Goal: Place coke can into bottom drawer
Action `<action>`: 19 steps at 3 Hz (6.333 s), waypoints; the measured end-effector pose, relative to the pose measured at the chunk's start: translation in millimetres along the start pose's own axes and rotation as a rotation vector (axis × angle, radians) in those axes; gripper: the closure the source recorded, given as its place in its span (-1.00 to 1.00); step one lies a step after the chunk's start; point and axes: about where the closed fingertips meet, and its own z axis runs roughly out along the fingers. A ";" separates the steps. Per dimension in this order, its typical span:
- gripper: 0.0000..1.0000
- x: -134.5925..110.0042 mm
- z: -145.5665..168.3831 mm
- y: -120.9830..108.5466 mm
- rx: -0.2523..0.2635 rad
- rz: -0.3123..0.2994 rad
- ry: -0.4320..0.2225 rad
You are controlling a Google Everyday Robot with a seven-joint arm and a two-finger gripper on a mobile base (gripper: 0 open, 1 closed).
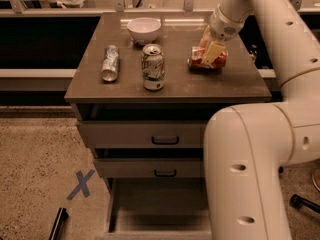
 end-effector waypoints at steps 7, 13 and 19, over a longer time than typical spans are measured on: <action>1.00 -34.1 -222.2 182.9 0.292 -0.042 -0.336; 1.00 -67.7 -7.2 285.1 0.101 0.102 -0.224; 1.00 90.7 271.2 359.9 -0.075 0.326 -0.124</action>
Offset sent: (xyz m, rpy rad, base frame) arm -0.1873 -0.0442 0.1431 0.3393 -0.1372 0.1556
